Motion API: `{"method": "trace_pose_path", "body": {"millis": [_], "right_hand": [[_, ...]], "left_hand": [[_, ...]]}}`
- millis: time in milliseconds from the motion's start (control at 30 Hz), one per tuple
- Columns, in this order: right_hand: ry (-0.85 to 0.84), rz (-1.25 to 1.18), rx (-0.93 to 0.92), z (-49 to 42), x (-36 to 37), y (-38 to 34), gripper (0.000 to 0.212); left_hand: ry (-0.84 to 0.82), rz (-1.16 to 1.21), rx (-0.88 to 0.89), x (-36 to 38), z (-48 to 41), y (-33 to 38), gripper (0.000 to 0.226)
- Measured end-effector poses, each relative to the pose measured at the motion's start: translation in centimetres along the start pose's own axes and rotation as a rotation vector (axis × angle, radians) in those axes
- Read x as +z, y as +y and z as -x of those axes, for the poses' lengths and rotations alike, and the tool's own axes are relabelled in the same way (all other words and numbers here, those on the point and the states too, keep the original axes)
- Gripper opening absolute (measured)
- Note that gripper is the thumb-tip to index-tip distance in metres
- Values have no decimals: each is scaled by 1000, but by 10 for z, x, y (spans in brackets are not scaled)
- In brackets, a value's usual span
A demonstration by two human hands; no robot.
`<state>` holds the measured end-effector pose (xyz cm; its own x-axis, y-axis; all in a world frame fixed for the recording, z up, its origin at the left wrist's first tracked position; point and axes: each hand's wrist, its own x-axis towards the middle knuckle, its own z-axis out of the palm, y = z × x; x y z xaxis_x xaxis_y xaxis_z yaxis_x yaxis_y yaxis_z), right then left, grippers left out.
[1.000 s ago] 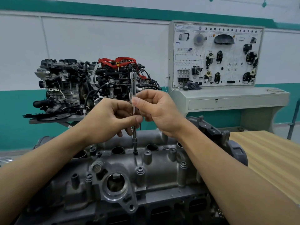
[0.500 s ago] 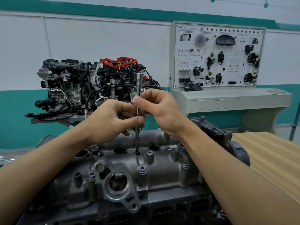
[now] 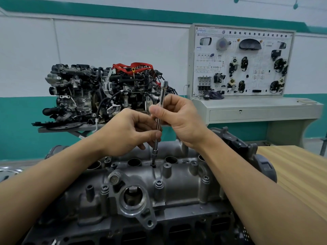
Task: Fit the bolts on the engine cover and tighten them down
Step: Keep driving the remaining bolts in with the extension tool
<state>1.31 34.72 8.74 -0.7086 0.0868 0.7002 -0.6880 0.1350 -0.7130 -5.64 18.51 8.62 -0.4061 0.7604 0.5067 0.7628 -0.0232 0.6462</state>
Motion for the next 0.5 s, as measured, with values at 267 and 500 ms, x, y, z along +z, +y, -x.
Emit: {"method": "trace_pose_path", "body": {"millis": [267, 500], "right_hand": [[-90, -7, 65, -1, -2, -1, 17], [-59, 13, 54, -1, -3, 2, 14]], "left_hand": [[15, -5, -10, -1, 0, -2, 4], [30, 10, -1, 1, -1, 1, 26]]}}
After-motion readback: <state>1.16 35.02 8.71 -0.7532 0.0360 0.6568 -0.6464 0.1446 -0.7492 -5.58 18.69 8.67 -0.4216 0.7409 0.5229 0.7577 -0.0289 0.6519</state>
